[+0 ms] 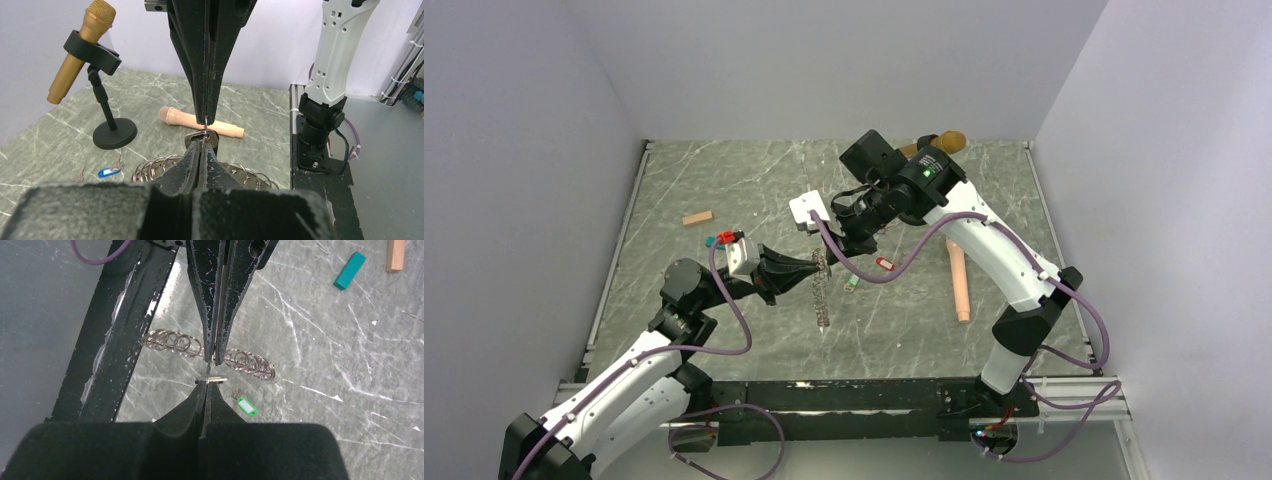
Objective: Put the keys on the keyring
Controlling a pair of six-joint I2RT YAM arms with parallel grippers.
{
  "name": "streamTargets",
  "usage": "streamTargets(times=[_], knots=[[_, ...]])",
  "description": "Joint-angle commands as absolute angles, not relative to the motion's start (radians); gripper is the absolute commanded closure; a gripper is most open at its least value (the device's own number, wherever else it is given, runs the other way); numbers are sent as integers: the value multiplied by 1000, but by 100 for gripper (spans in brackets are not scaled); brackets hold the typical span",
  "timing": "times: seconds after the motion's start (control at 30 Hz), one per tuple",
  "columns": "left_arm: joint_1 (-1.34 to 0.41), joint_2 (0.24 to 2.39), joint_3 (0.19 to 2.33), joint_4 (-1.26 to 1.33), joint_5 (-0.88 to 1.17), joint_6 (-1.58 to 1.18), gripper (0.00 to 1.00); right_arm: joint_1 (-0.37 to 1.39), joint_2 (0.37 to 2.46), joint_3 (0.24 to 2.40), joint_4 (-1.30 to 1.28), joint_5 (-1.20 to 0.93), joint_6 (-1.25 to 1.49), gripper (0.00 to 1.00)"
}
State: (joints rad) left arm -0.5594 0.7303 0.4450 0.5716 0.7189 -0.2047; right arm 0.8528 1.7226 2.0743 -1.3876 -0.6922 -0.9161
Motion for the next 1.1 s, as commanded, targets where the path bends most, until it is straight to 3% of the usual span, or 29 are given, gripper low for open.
streamTargets(times=[0.0, 1.07], knots=[[-558, 727, 458, 658, 731, -215, 100, 856, 1715, 2068, -1347, -744, -910, 100], [-558, 726, 445, 708, 737, -247, 100, 855, 1725, 2049, -1347, -756, -914, 100]])
